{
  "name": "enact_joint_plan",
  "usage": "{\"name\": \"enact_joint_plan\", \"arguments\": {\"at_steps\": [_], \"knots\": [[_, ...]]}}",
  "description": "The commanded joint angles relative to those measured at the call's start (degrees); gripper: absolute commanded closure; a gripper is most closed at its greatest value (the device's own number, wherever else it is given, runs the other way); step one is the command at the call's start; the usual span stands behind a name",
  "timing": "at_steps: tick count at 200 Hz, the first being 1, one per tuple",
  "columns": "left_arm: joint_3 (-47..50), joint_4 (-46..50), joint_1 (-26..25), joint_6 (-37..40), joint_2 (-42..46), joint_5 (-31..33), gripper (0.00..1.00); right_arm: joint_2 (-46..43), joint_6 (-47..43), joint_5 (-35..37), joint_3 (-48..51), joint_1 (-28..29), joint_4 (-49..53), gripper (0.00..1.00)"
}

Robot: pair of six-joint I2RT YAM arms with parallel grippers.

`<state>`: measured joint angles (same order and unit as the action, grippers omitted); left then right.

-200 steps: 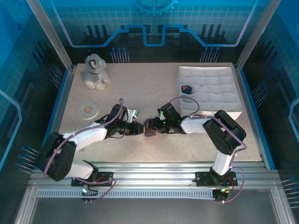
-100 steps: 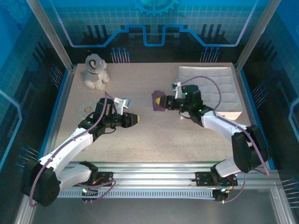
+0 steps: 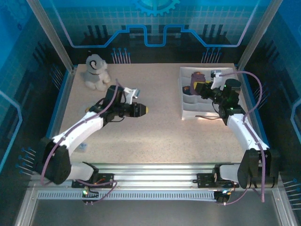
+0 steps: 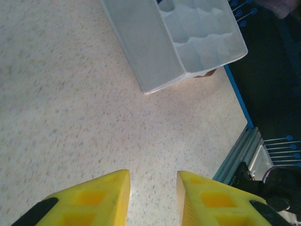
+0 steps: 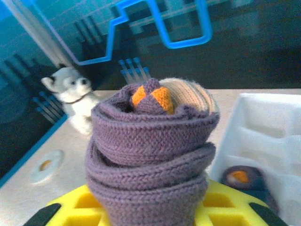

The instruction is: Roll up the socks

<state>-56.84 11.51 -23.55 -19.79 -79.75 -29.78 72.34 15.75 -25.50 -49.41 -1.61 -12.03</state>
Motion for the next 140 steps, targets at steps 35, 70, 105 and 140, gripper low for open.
{"name": "enact_joint_plan", "arguments": {"at_steps": [35, 70, 105, 140], "knots": [[-24.36, 11.36, -10.31, 6.87, -21.35, 3.72, 0.7, 3.58, -6.54, 5.19, 1.72, -5.49, -7.44, 1.0], [-38.61, 11.49, -14.76, 4.72, -34.51, 6.58, 0.65, 8.23, -9.28, 8.83, 1.03, -5.52, -9.78, 1.0], [-50.62, 13.45, -16.33, 1.95, -45.64, 7.08, 0.64, 13.52, -10.9, 9.49, -0.66, -5.57, -12.4, 1.0], [-58.8, 17.65, -16.46, 2.75, -52.06, 10.99, 0.64, 19.67, -11.28, 9.33, -4.14, -5.6, -14.82, 1.0]]}}
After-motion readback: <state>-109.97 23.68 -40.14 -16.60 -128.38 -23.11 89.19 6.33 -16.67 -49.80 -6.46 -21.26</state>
